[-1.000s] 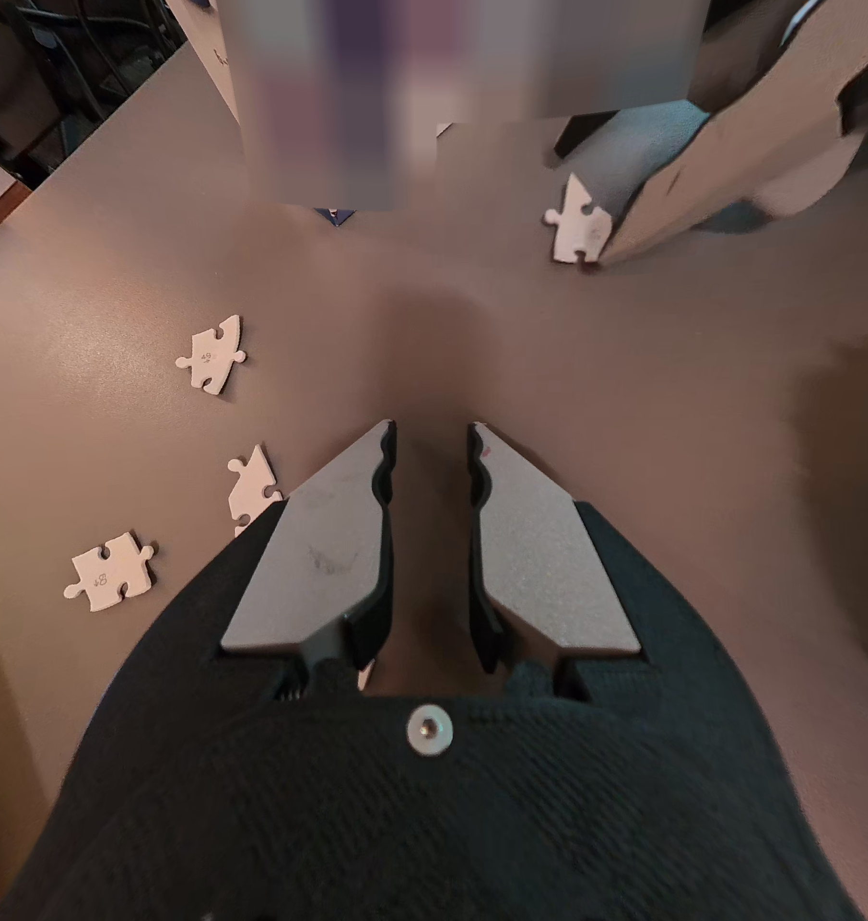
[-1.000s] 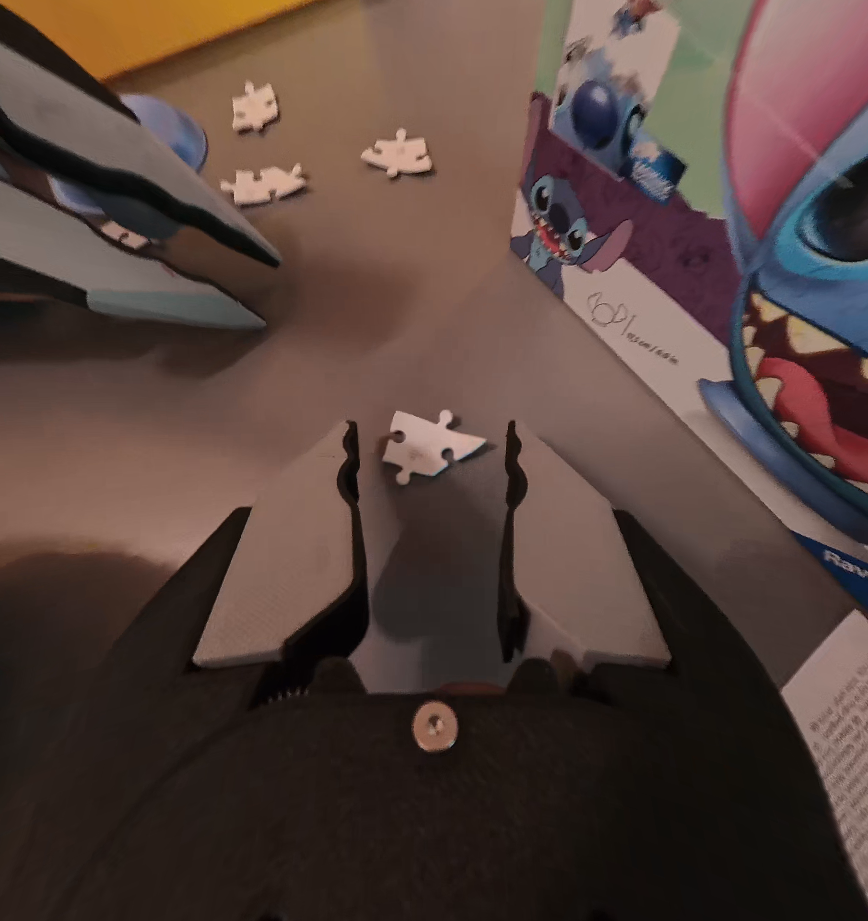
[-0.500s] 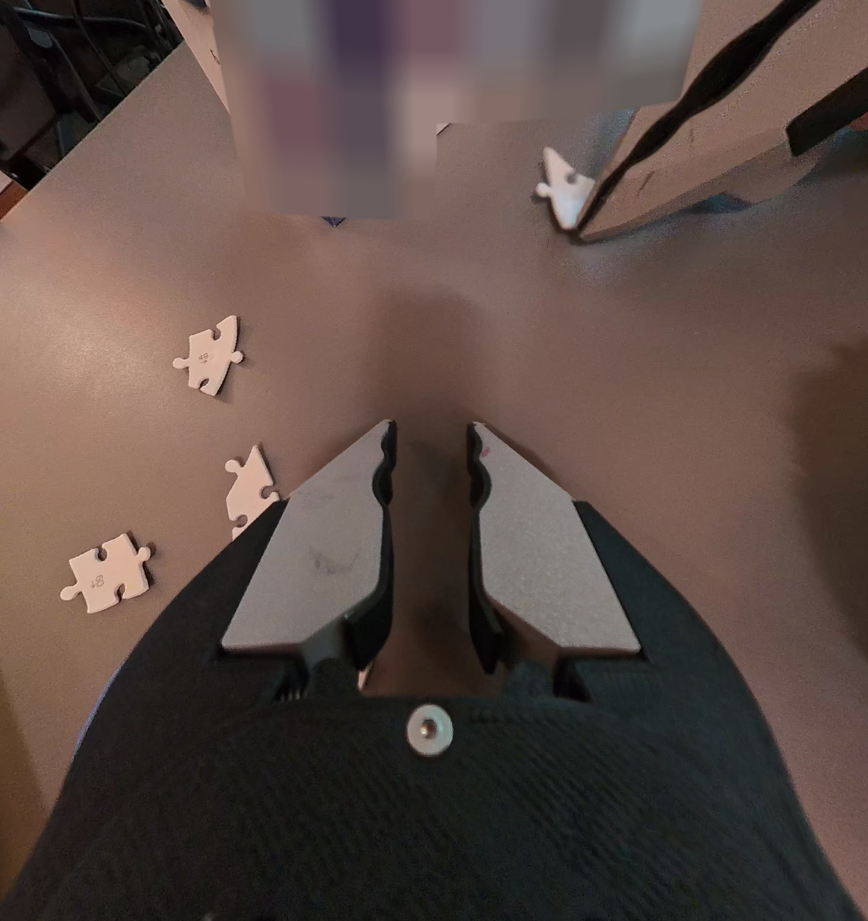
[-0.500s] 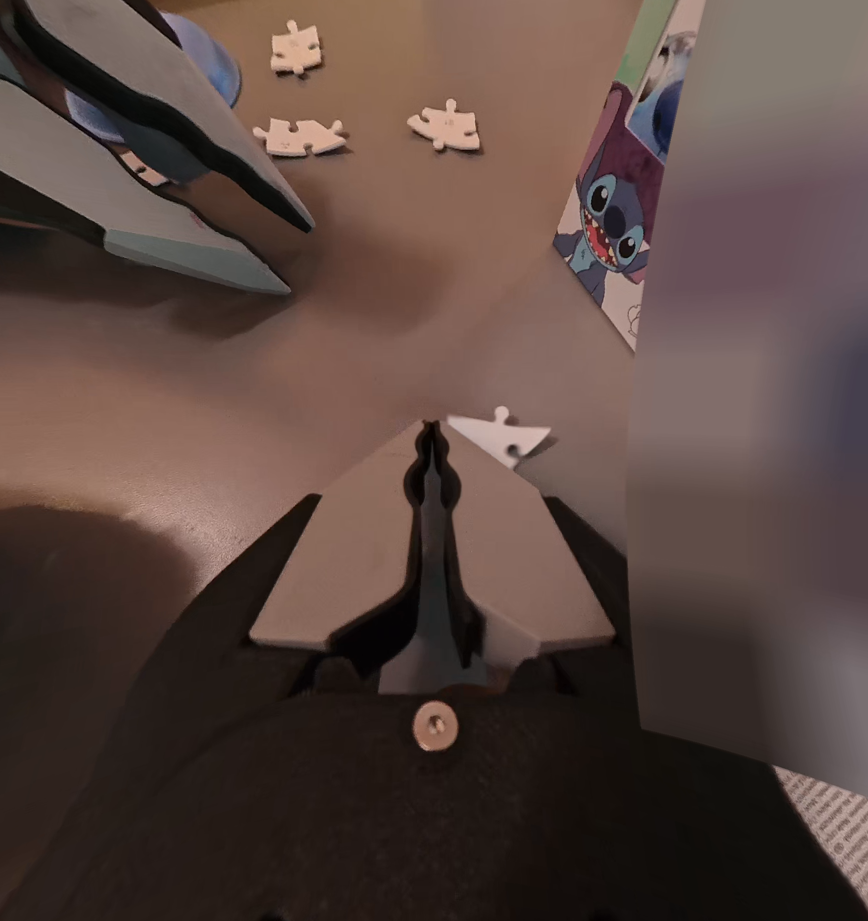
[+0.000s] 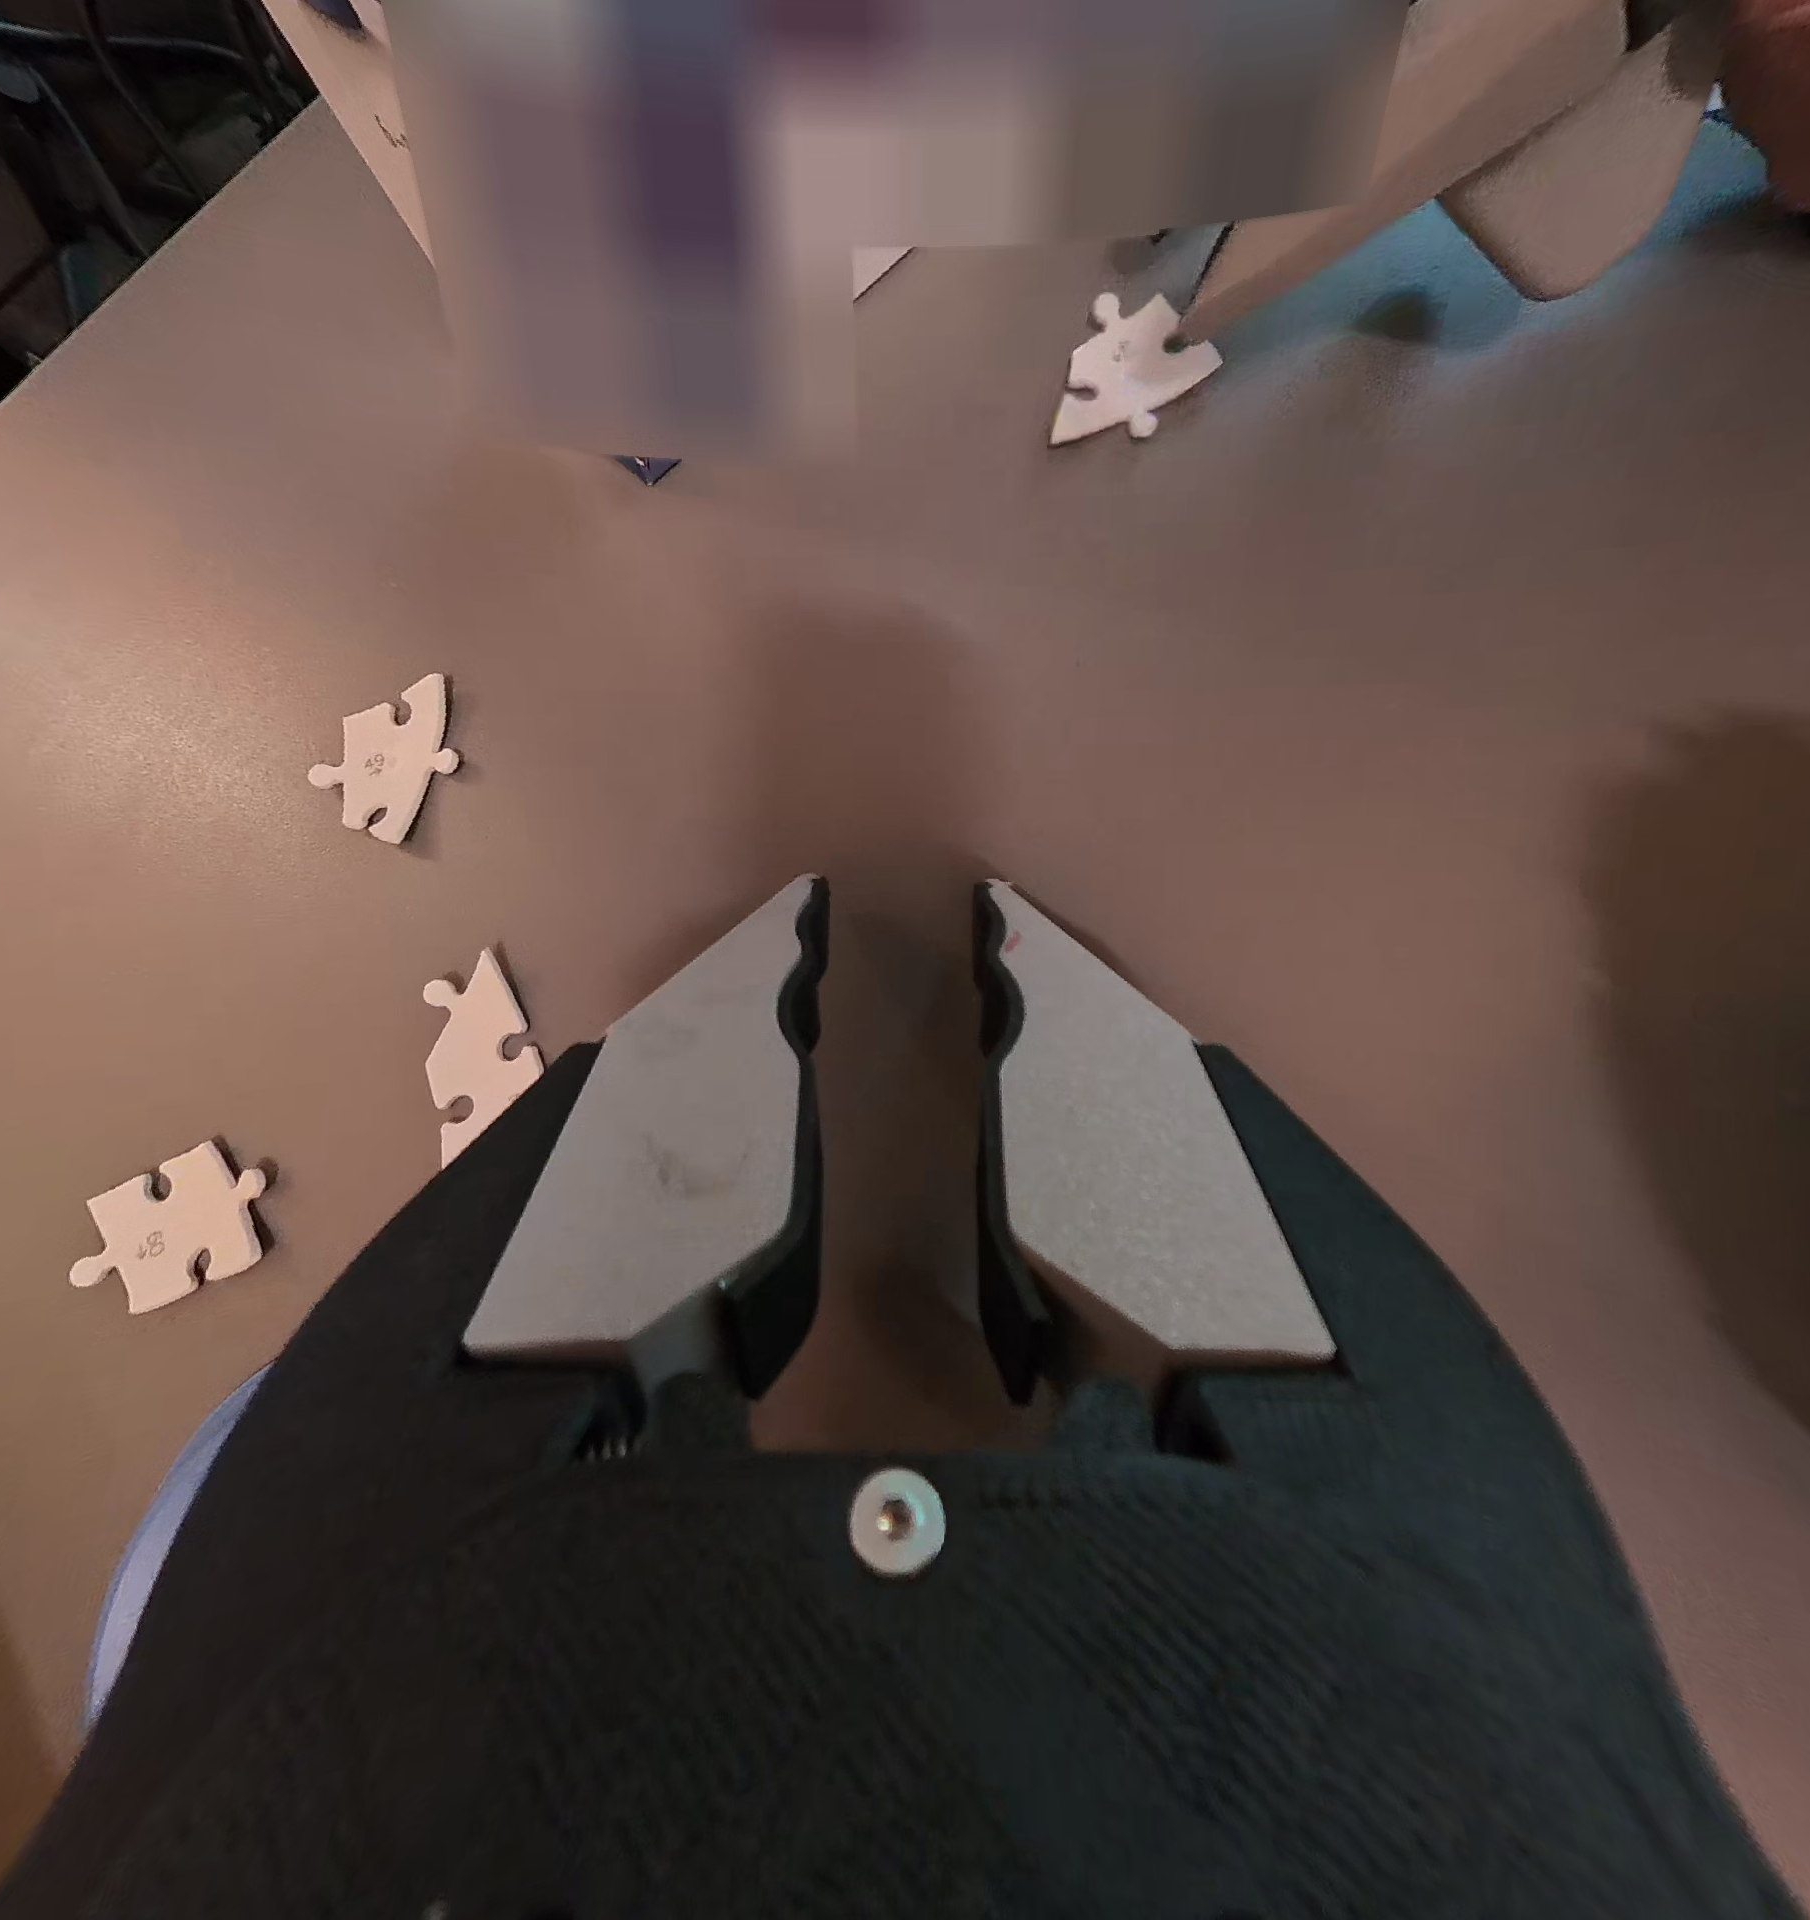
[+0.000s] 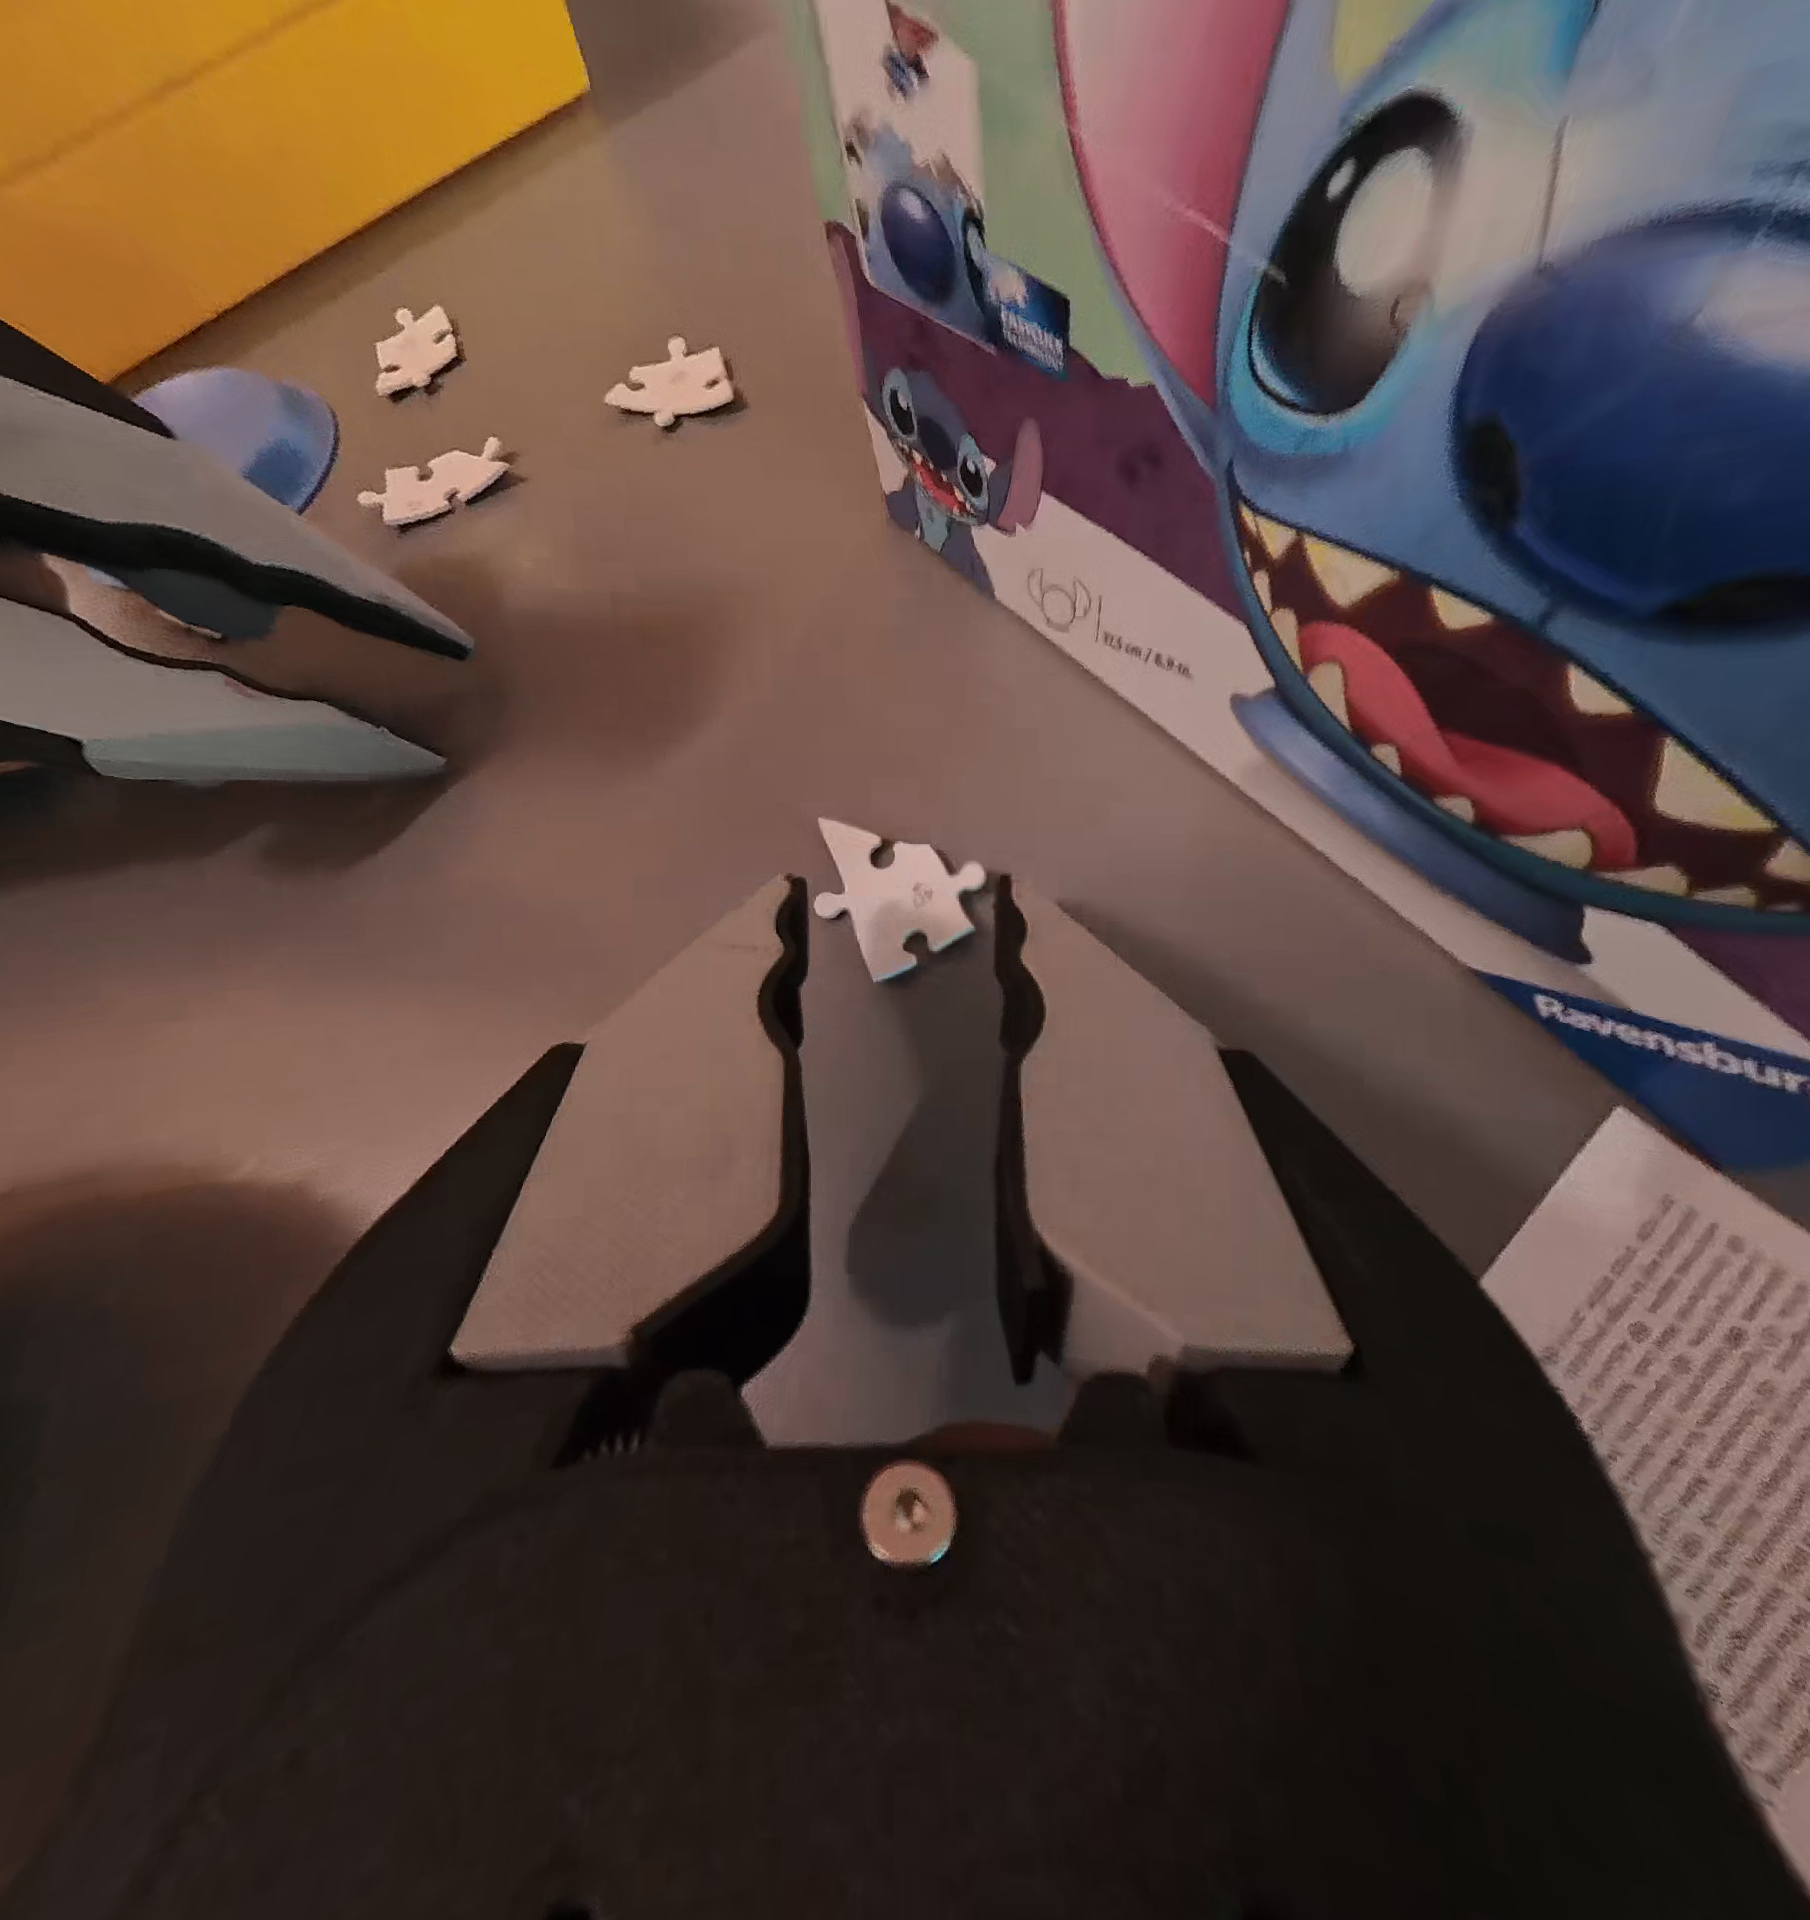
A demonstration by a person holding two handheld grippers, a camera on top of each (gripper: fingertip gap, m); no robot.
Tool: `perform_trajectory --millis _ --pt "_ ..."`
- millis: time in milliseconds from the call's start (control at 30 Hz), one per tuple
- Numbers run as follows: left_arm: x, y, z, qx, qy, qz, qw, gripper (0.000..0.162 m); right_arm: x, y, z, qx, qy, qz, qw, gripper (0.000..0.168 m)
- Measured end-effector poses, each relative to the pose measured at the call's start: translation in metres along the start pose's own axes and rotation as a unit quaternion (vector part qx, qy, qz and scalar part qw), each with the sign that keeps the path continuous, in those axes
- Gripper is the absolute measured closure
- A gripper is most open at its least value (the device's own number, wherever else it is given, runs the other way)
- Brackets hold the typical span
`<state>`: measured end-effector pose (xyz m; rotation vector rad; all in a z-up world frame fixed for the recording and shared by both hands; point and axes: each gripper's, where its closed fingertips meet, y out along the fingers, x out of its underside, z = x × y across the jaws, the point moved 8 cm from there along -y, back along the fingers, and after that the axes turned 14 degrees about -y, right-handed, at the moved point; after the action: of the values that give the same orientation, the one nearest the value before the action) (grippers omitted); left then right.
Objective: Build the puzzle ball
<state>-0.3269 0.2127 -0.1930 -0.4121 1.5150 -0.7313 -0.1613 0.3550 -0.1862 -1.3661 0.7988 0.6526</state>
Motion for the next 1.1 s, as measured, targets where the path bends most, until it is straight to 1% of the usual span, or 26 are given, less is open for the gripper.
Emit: perform_trajectory --millis 100,300,400,533,733,800,900,933,967,1100 --pt "0.0 -0.001 0.0 -0.002 0.002 0.001 1.0 0.136 0.0 0.0 0.002 -0.004 0.014 0.002 1.0 0.132" --pt "0.001 -0.001 -0.001 -0.002 0.002 0.0 1.0 0.136 0.0 0.002 0.0 -0.018 -0.004 -0.006 1.0 0.124" --pt "0.001 -0.001 -0.001 -0.003 0.003 0.001 1.0 0.136 -0.001 0.004 -0.001 -0.001 -0.047 -0.016 0.999 0.121" --pt "0.001 -0.001 -0.001 -0.003 0.002 0.001 1.0 0.136 0.002 0.008 -0.001 0.026 -0.121 -0.049 0.991 0.12" --pt "0.001 -0.001 -0.001 -0.002 0.003 0.0 1.0 0.137 0.002 0.012 -0.002 -0.024 -0.13 -0.054 0.99 0.111" --pt "0.001 -0.001 -0.001 -0.001 0.002 0.0 1.0 0.137 0.002 0.013 -0.001 -0.023 -0.133 -0.054 0.989 0.113" --pt "0.0 -0.001 -0.001 0.0 0.0 0.0 1.0 0.137 0.0 0.014 0.003 -0.015 -0.127 -0.053 0.99 0.126" --pt "0.0 0.0 -0.001 -0.001 0.001 0.0 1.0 0.137 0.0 0.015 0.003 -0.015 -0.129 -0.053 0.99 0.133" --pt "0.001 -0.001 -0.001 -0.001 0.001 0.0 1.0 0.137 0.0 0.015 0.002 -0.014 -0.132 -0.053 0.99 0.135" --pt "0.0 -0.001 -0.001 -0.001 0.001 0.0 1.0 0.137 -0.001 0.014 -0.001 -0.003 -0.153 -0.052 0.987 0.139"
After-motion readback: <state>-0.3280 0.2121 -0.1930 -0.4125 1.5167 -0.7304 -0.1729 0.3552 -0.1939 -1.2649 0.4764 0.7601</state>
